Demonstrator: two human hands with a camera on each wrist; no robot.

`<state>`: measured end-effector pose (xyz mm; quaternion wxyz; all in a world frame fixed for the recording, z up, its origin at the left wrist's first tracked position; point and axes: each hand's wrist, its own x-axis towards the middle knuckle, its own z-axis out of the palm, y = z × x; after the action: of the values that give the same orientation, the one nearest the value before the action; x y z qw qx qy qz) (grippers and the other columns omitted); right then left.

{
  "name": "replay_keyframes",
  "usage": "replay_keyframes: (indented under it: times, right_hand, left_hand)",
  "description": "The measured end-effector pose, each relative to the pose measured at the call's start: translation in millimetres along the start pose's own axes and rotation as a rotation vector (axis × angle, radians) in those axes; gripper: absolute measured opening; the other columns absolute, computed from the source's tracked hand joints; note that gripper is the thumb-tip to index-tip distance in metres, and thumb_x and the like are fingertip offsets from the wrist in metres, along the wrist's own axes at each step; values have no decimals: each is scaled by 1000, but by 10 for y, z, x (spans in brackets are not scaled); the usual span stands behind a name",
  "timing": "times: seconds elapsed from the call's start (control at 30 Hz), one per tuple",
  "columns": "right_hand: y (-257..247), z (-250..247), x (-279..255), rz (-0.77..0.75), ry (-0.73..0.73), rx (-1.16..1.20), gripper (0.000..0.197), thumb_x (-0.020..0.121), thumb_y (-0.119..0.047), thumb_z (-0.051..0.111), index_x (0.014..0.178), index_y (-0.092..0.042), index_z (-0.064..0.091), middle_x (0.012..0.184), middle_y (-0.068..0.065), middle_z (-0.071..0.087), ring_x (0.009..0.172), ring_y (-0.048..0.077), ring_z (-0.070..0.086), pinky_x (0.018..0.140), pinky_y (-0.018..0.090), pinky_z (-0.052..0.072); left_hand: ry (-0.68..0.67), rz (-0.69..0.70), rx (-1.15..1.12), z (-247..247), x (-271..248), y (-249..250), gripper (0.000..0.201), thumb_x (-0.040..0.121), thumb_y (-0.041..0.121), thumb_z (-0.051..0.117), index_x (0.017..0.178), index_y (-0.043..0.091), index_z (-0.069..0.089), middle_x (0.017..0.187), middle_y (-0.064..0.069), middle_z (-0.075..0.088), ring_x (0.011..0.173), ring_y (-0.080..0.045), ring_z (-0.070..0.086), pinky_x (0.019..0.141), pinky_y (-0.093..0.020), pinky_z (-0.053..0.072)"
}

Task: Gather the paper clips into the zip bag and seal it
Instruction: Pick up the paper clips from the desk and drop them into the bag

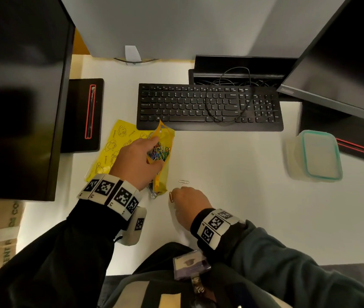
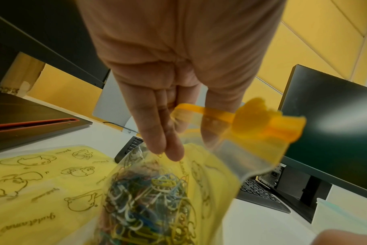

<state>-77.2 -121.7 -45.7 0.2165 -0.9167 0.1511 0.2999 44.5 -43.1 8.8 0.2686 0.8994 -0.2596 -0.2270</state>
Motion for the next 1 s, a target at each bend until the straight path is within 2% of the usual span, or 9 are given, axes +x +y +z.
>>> replay_keyframes:
  times: [0.07,0.13,0.2,0.27,0.4,0.5,0.6,0.73,1.0]
  right_hand:
    - [23,-10,-11,4,67,113,24,86,1,43,109,-4,50,109,17,60,99,35,58,77,35,45]
    - [12,-22,12,30,126,223,28,86,0,43,112,-6,50,108,16,61,97,35,59,78,34,48]
    - [-16,-18,56,34,146,231,28,86,-2,44,113,-6,51,110,16,60,99,36,59,81,36,48]
    - [-48,-15,89,-20,131,154,27,88,0,42,114,-3,50,109,19,58,99,37,58,82,39,48]
    - [-16,-63,112,-178,52,-102,36,92,1,38,127,-4,44,115,21,53,105,37,55,86,41,46]
    - [79,-129,119,-289,34,-261,36,91,2,40,126,-4,46,115,19,53,106,36,53,83,41,46]
    - [156,-182,144,-364,-5,-325,34,90,4,42,123,-3,48,115,19,53,106,36,52,83,41,46]
    - [175,-218,177,-376,-33,-337,30,89,4,43,118,-1,49,116,18,53,107,35,52,83,41,46]
    - [98,-158,131,-278,-109,-393,35,94,-1,40,128,2,41,127,22,47,116,37,48,90,42,45]
  left_hand:
    - [3,4,-2,-15,1,-7,56,80,18,66,132,18,45,132,-6,52,108,-25,53,94,-29,39]
    - [5,8,2,-19,8,-10,56,80,18,65,132,19,46,131,-6,53,106,-24,54,91,-27,39]
    - [3,8,-3,-9,14,-11,55,80,18,65,132,19,46,131,-5,53,104,-24,54,90,-26,39]
    - [-4,4,-8,-2,19,-12,56,80,18,66,132,19,46,132,-4,53,104,-24,55,91,-27,39]
    - [-1,3,-5,-19,20,-33,55,80,17,66,131,19,47,133,-4,52,107,-24,54,94,-30,41]
    - [-1,6,-3,-30,18,-36,54,80,17,65,131,19,47,132,-4,53,108,-23,54,94,-30,41]
    - [-4,7,0,-29,12,-39,55,80,18,65,132,19,46,132,-4,53,107,-23,54,93,-29,41]
    - [-4,3,-2,-22,9,-49,55,80,19,65,132,19,46,134,-4,51,112,-22,52,96,-31,41]
    - [-18,4,12,-2,16,-28,55,80,18,64,132,18,45,136,-4,50,114,-23,52,99,-32,41]
